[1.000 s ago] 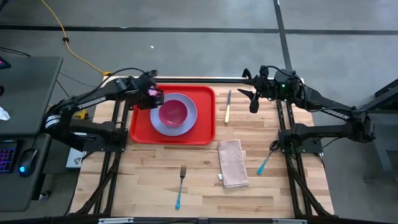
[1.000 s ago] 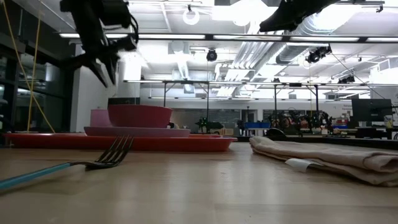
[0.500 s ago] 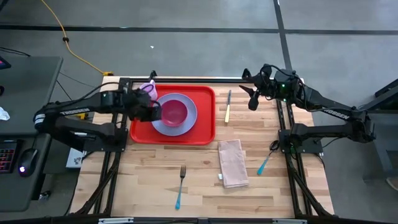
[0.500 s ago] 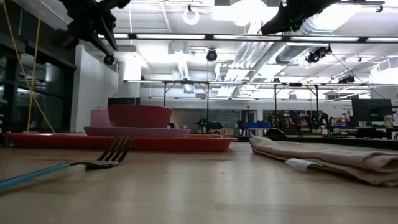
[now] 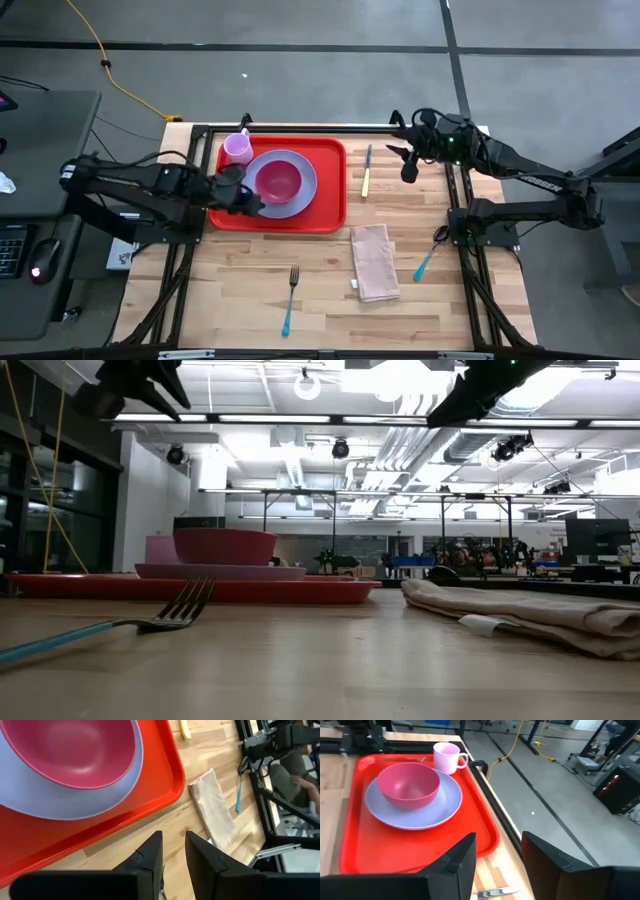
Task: Set up tray
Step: Put the brown napkin on the red tray to the right of the purple plate
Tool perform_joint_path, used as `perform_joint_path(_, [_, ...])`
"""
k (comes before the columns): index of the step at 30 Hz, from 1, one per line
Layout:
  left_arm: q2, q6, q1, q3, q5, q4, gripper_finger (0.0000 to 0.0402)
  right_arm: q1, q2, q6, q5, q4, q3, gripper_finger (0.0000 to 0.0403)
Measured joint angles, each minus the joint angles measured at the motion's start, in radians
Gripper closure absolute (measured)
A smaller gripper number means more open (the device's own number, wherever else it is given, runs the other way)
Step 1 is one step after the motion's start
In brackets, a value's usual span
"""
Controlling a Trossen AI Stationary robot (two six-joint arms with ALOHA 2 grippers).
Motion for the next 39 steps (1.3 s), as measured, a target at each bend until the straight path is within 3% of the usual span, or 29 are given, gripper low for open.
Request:
perform_joint_path(7, [0.029,0.000,-0.106,0.000,-0.127,0.002,0.0291,0.000,-0.085,0.051,-0.001,-0.072,0.000,0.0279])
perform_joint_path(14, [0.071,0.000,-0.155,-0.002,-0.154,-0.038,0.0291,0.002,-0.212,0.152,-0.033,-0.256,0.000,0.0286])
perform_joint_path(21, [0.085,-0.025,-0.228,-0.054,-0.264,-0.033,0.0291,0.012,-0.280,0.235,-0.090,-0.353,-0.025,0.0286])
perform_joint_path(28, [0.064,-0.181,-0.327,-0.167,-0.356,-0.027,0.0291,0.034,-0.392,0.277,-0.085,-0.226,-0.160,0.0287])
perform_joint_path(39, [-0.004,-0.206,-0.418,-0.248,-0.519,-0.026,0.0291,0.034,-0.534,0.364,-0.138,-0.113,-0.327,0.0309])
